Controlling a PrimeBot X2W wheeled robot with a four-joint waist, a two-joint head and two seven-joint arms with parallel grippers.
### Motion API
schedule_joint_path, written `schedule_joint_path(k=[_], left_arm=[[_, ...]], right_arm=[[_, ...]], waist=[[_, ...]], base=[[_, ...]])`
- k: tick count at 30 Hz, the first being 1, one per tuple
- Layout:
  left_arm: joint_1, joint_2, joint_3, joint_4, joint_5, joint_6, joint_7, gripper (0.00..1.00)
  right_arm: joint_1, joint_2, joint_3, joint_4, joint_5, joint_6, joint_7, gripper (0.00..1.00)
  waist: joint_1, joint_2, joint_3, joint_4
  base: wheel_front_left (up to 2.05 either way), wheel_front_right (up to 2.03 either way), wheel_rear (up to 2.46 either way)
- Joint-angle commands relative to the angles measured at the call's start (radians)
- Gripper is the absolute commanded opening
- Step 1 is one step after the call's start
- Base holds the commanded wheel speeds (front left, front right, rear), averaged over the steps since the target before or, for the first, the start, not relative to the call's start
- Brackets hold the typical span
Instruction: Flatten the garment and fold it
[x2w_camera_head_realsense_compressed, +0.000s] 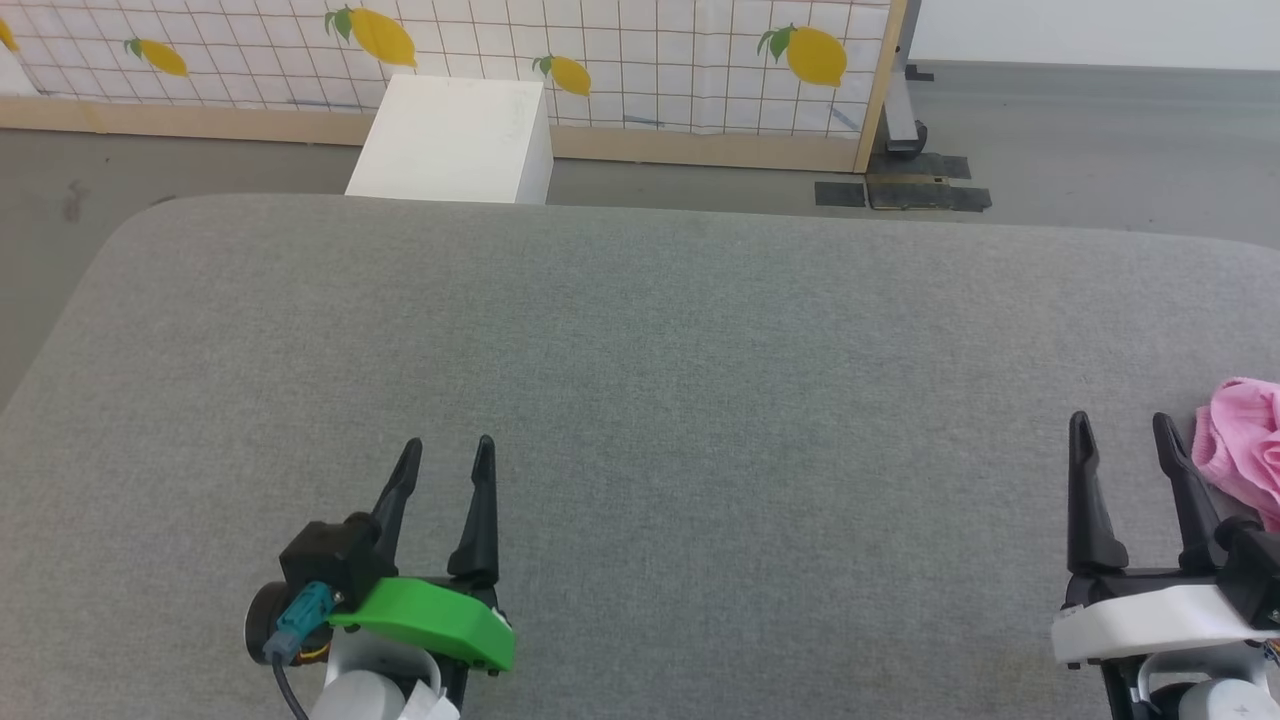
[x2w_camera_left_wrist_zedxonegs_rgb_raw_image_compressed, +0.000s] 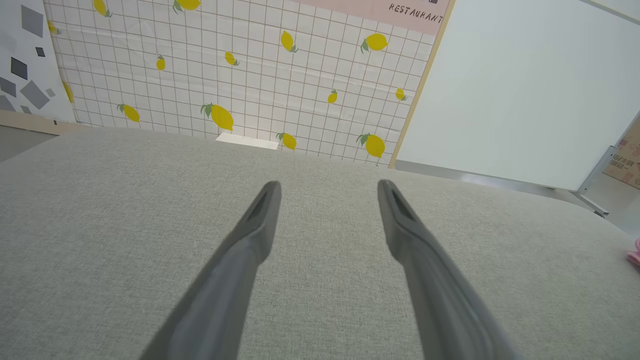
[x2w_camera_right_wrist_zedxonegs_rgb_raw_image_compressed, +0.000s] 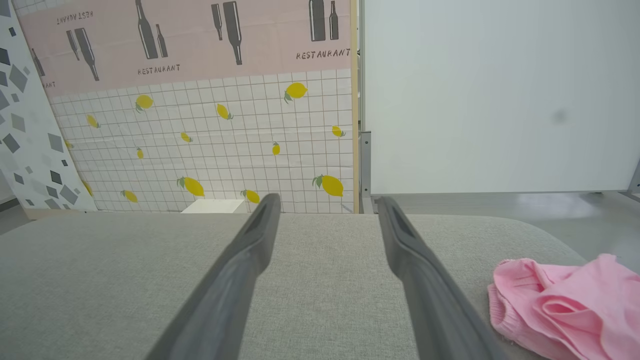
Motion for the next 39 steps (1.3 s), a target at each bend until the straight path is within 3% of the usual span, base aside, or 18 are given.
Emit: schedule_joint_path(k=[1, 39], left_arm=[[0.0, 0.0, 0.0, 0.0, 0.0, 0.0, 0.001, 0.0], [0.019, -0.001, 0.027, -0.041, 0.064, 0.016, 0.06, 0.0]], right_arm=[[0.0, 0.0, 0.0, 0.0, 0.0, 0.0, 0.001, 0.0], [-0.001, 0.0, 0.034, -0.011, -0.026, 0.0, 0.059, 0.0]], waist=[[0.0001, 0.0, 0.0, 0.0], [0.0001, 0.0, -0.008, -0.017]], base=[[0.0, 0.0, 0.0], [0.0, 0.0, 0.0]])
